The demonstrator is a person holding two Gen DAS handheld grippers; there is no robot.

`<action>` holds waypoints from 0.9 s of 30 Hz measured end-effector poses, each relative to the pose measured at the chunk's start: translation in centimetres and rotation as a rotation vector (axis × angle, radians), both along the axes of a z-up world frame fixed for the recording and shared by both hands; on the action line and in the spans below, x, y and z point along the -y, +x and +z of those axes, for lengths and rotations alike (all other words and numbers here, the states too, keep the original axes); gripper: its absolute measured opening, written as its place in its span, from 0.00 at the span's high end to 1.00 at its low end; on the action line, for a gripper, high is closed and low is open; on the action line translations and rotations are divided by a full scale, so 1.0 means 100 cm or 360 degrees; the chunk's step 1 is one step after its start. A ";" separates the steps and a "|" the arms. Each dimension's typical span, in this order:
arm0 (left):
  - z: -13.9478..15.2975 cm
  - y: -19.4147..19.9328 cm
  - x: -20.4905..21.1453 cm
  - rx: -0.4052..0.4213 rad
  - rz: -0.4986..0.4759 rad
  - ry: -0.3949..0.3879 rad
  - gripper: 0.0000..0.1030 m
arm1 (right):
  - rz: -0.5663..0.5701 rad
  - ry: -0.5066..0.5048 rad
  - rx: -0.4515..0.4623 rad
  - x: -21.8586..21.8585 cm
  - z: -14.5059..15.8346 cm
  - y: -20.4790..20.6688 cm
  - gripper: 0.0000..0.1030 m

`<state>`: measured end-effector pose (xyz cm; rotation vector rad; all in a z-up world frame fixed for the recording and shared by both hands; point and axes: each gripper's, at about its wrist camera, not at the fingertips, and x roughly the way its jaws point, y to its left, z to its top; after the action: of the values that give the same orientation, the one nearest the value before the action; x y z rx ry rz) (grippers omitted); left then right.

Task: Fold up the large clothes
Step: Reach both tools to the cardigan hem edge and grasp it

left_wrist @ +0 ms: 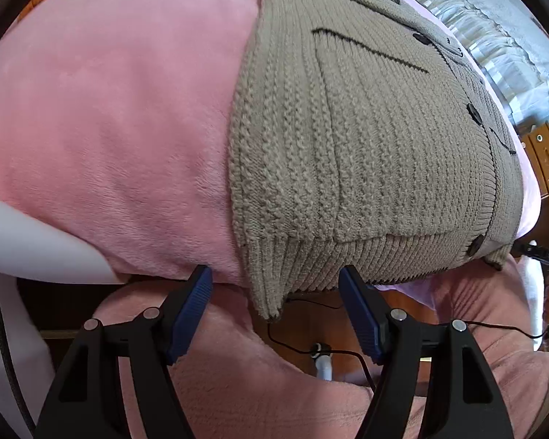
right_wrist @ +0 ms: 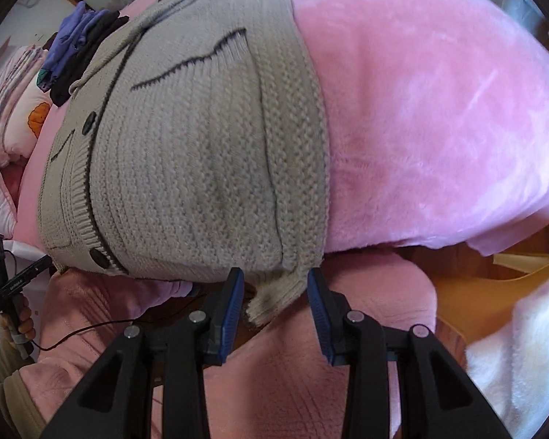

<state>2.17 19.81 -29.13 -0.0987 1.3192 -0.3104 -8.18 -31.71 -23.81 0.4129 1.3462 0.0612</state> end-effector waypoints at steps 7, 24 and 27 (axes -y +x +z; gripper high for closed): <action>-0.015 0.005 -0.003 -0.0032 -0.0016 -0.0015 0.30 | 0.0006 0.0075 -0.0124 -0.008 -0.034 0.005 0.65; -0.035 0.006 0.000 -0.0244 -0.0029 -0.0111 0.30 | -0.0019 0.0223 -0.0209 -0.006 -0.060 0.018 0.65; -0.031 0.006 0.000 -0.0222 -0.0040 -0.0122 0.30 | -0.0026 0.0242 -0.0220 0.006 -0.057 0.021 0.65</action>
<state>2.75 19.80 -32.20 -0.1714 1.4477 -0.3810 -6.12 -32.36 -29.51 0.5643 1.4795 0.1240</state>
